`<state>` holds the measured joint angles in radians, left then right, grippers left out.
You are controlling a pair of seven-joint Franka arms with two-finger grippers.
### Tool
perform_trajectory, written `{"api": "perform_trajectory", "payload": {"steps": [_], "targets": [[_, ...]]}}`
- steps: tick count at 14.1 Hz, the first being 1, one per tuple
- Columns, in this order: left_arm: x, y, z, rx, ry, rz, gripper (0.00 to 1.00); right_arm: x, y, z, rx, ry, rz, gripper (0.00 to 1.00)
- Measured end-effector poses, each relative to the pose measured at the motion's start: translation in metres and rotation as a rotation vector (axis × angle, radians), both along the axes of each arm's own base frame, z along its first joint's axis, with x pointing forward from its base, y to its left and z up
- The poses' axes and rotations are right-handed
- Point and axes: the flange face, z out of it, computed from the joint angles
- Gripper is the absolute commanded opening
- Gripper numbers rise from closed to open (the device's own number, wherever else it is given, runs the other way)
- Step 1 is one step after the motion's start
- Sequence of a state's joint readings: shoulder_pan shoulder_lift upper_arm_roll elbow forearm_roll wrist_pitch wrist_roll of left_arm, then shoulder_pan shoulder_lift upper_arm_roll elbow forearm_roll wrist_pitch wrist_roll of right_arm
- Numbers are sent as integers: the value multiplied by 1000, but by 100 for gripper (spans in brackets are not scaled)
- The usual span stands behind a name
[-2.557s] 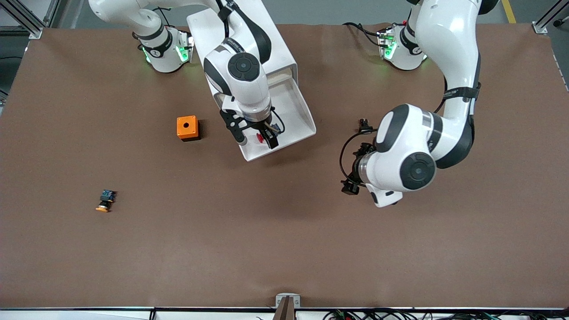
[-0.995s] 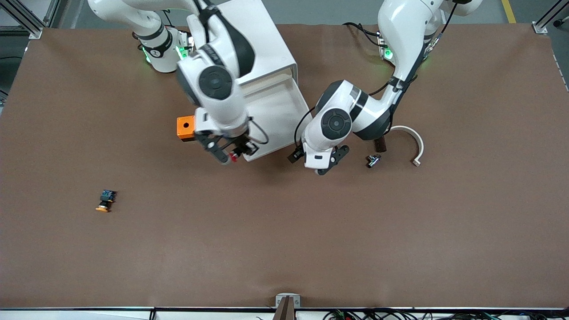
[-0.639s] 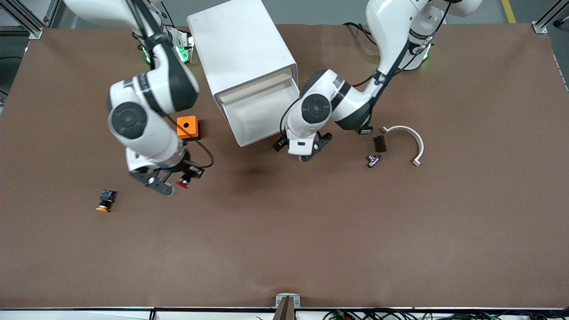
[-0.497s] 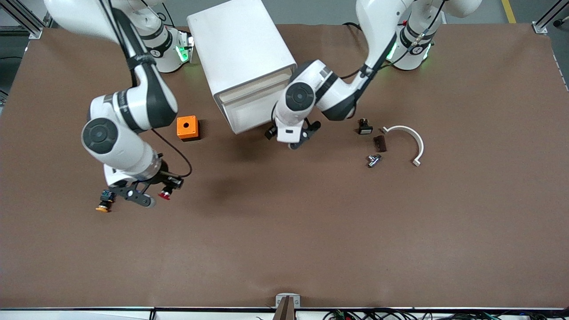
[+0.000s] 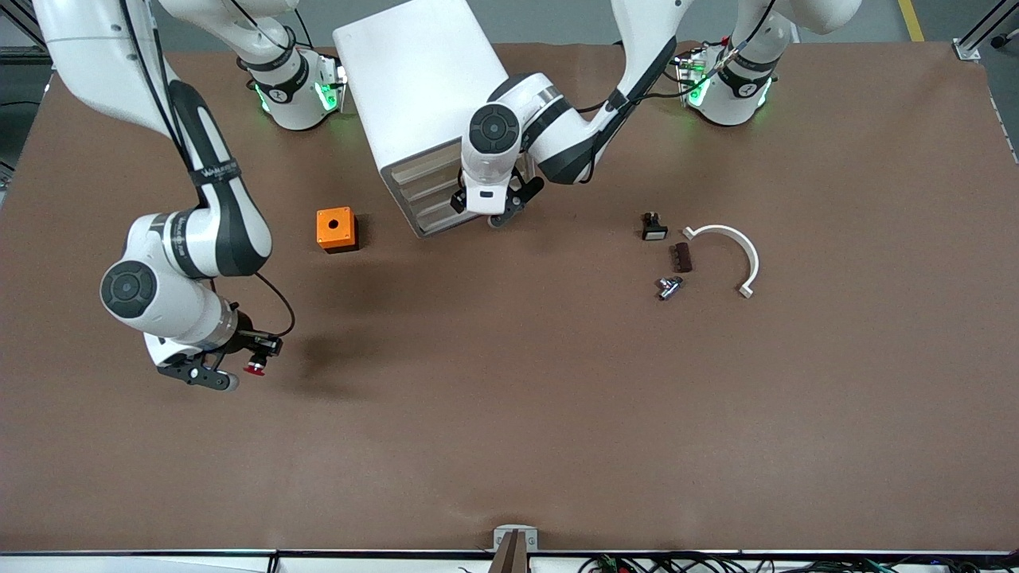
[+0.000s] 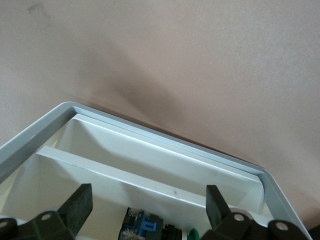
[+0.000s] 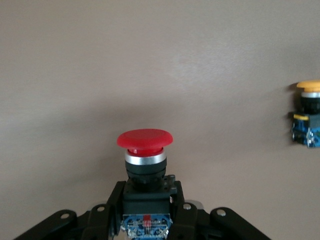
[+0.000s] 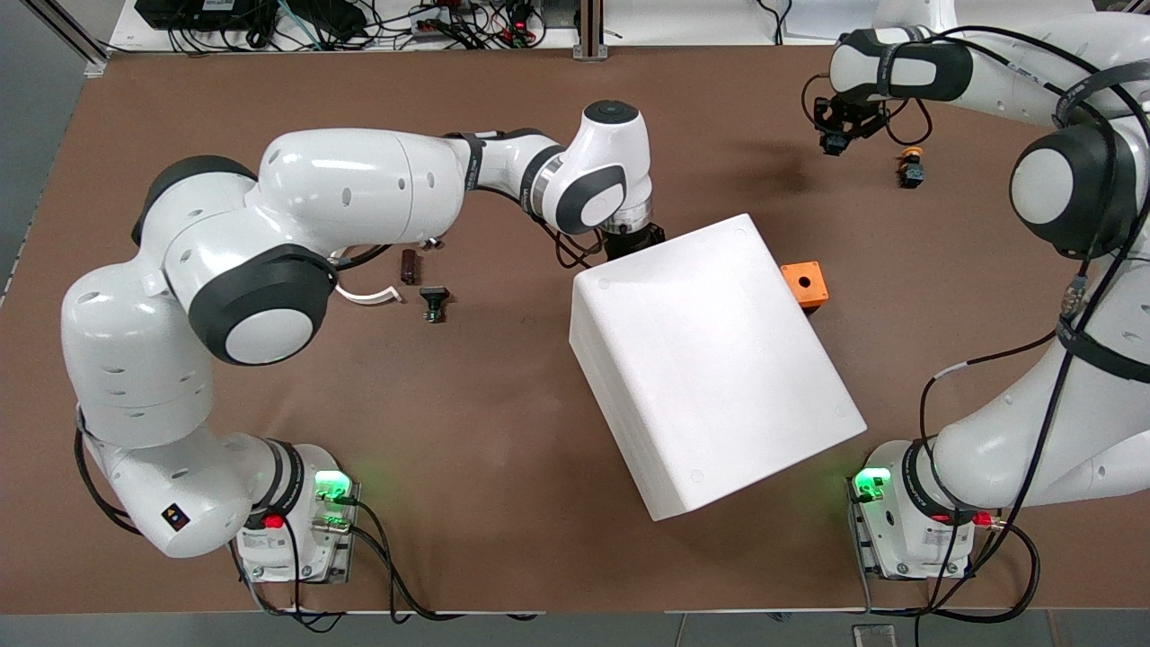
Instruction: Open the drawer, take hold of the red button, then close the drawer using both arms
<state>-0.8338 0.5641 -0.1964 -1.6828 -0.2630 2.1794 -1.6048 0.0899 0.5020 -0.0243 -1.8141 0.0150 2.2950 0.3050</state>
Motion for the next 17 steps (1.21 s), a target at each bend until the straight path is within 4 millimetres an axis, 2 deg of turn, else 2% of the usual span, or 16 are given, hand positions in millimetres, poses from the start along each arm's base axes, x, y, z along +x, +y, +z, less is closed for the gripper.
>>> {"api": "perform_trajectory", "payload": {"steps": [3, 4, 5, 7, 10, 11, 12, 15, 17], "targets": [[5, 4, -1, 13, 2, 37, 100, 2, -23, -28, 0, 2, 23, 0], [18, 11, 2, 15, -9, 63, 100, 1, -31, -35, 0, 2, 31, 0], [41, 24, 11, 16, -39, 86, 100, 1, -39, -41, 0, -7, 39, 0], [104, 71, 38, 31, -125, 106, 100, -2, -54, -54, -2, -33, 62, 0], [195, 173, 92, 34, -179, 50, 100, -6, -77, -69, -4, -39, 66, 0], [216, 208, 109, 26, -187, 11, 100, -7, -81, -71, -4, -40, 67, 25], [234, 244, 126, 15, -199, -29, 100, -6, -82, -71, -4, -42, 67, 99], [261, 325, 166, 15, -239, -93, 100, -7, -87, -73, -4, -38, 59, 100], [265, 376, 190, 74, -246, -194, 100, -8, -90, -73, -4, -36, 55, 100]]}}
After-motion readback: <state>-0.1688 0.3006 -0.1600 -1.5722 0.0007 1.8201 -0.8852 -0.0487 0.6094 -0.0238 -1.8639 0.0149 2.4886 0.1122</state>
